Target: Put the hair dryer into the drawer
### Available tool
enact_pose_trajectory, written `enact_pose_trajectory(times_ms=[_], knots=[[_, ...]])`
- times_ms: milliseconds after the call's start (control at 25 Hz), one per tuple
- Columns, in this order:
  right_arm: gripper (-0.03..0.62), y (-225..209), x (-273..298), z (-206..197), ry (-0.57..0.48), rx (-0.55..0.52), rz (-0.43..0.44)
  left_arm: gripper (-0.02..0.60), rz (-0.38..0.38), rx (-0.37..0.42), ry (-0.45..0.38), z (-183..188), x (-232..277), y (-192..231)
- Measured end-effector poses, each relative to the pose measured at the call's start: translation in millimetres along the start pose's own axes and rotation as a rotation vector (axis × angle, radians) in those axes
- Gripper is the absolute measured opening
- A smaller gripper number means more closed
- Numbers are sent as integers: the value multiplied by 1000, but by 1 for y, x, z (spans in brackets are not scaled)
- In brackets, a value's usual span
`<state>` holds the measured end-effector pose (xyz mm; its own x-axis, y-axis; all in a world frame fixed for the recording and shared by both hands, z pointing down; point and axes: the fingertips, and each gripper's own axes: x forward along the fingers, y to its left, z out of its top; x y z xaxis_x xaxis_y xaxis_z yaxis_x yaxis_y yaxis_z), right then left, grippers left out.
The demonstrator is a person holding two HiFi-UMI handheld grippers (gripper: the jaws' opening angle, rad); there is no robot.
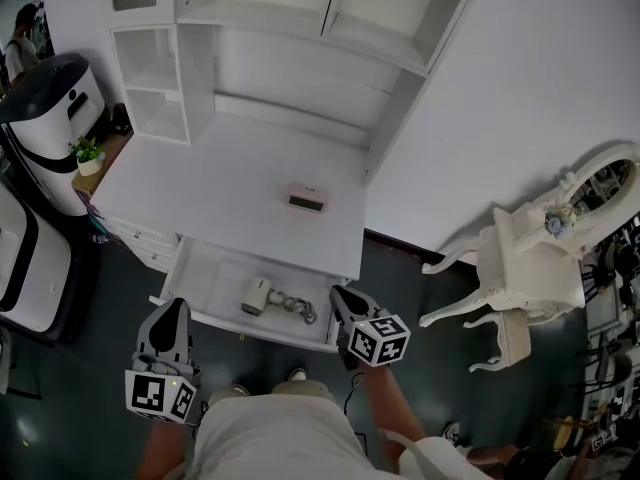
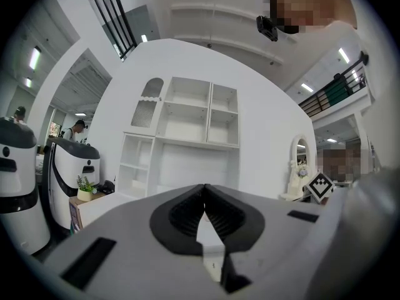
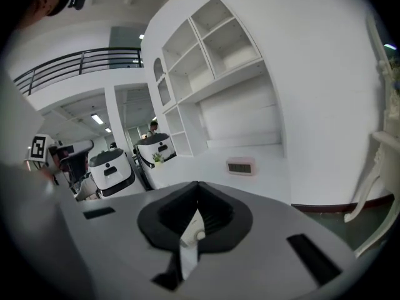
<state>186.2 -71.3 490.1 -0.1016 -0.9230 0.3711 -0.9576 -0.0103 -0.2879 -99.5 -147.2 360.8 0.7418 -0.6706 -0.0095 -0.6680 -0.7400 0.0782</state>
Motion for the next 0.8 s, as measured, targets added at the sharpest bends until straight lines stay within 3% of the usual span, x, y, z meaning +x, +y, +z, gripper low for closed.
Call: enact_pose_trajectory(times_ms=[240,800], knots=[[11,-1,-19,57,-144,8,9,17,22,15,-28,13,7,3],[11,21,-99,187,-459,-196,9,17,106,65,-143,72,12,15]])
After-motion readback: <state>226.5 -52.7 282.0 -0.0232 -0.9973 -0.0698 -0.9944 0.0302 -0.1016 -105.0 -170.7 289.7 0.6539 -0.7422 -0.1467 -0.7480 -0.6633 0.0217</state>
